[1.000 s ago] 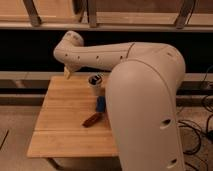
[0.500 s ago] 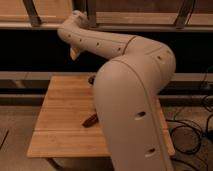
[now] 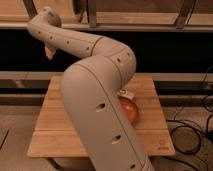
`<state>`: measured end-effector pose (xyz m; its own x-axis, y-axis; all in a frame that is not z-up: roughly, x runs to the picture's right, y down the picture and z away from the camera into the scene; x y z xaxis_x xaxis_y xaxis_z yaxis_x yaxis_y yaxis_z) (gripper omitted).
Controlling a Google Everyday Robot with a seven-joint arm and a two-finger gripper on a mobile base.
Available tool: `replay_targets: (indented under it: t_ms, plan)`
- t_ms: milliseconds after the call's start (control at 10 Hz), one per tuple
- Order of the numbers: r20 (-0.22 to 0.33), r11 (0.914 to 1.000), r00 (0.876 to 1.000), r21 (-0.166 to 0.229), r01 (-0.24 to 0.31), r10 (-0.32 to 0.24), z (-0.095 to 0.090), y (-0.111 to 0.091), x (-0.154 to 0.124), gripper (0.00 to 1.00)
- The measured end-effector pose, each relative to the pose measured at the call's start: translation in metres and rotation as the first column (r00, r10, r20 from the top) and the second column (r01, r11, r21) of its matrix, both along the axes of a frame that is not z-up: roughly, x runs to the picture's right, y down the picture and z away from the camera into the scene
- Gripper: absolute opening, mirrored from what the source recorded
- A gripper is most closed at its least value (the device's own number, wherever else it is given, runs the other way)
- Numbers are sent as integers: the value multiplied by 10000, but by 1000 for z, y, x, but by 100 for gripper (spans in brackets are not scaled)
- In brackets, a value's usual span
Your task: Move the arm in a circular motion
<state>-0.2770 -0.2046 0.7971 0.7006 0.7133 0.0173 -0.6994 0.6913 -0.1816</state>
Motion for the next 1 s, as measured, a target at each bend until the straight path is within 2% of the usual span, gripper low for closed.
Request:
replay_targets:
  t_ms: [200,300,400,500,600,700,900,1000]
  plan:
    - [685,9963,9952,-460,728,-695,-5,41,-29,78]
    - [920,9940,9924,-638,883,-822,-7,57,-34,78]
    - [1319,9906,9876,-954,984,-854,-11,84,-38,78]
    - [1547,9888,9857,-1214,867,-674,-13,104,-35,78]
    - [1664,9871,9852,-1458,656,-409,-13,120,-29,78]
    - [1689,9836,9855,-1800,123,186,-11,138,-10,78]
    - [1448,9718,9810,-2152,-962,1292,-8,158,30,78]
    - [1131,9610,9734,-2172,-1714,1992,-8,164,64,78]
